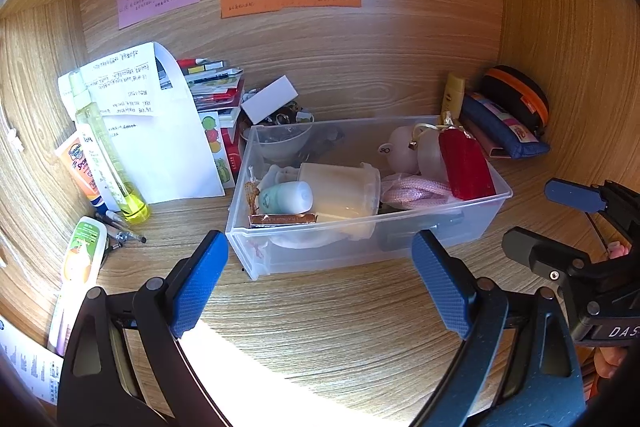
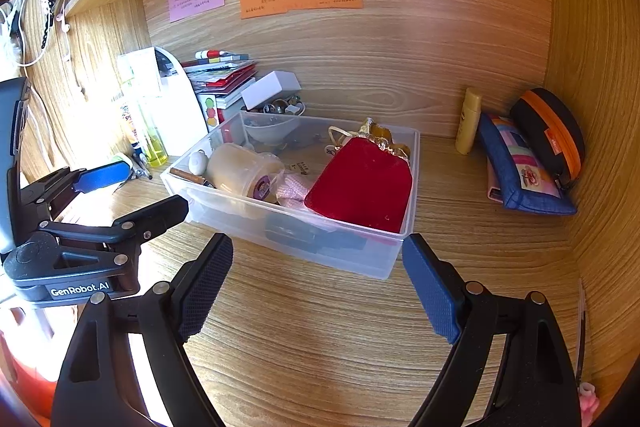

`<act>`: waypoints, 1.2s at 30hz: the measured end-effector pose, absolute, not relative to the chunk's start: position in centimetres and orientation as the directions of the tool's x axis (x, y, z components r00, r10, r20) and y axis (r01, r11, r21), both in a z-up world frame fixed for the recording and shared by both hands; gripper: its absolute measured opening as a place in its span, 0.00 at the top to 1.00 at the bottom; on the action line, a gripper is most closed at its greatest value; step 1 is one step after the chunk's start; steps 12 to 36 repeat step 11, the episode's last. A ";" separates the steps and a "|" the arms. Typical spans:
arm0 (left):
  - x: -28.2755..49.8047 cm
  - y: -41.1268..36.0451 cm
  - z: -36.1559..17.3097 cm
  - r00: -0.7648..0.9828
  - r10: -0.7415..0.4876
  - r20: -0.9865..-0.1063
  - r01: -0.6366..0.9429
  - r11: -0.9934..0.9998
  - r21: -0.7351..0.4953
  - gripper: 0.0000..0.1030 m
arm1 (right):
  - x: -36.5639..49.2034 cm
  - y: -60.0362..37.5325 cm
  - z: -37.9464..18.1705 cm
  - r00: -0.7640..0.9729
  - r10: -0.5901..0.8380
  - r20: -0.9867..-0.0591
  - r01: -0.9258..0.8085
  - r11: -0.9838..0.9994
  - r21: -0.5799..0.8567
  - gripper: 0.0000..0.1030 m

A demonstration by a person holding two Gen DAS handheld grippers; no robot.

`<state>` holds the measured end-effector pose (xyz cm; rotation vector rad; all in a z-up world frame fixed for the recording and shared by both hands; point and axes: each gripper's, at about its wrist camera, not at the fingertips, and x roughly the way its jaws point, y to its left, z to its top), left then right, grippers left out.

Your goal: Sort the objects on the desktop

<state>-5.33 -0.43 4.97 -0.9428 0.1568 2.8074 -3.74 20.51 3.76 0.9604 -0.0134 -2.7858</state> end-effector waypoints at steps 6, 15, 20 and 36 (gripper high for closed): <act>-5.2 -0.6 5.0 -0.790 0.140 -0.597 -0.196 -0.980 0.030 0.09 | -3.8 20.4 3.7 -0.768 -0.186 -0.613 0.183 -0.981 0.069 0.18; -5.1 -0.9 5.0 -0.789 0.150 -0.596 -0.196 -0.980 0.013 0.09 | -4.0 20.5 3.4 -0.761 -0.192 -0.619 0.188 -0.979 0.073 0.18; -5.1 -0.9 5.0 -0.789 0.150 -0.596 -0.196 -0.980 0.013 0.09 | -4.0 20.5 3.4 -0.761 -0.192 -0.619 0.188 -0.979 0.073 0.18; -5.1 -0.9 5.0 -0.789 0.150 -0.596 -0.196 -0.980 0.013 0.09 | -4.0 20.5 3.4 -0.761 -0.192 -0.619 0.188 -0.979 0.073 0.18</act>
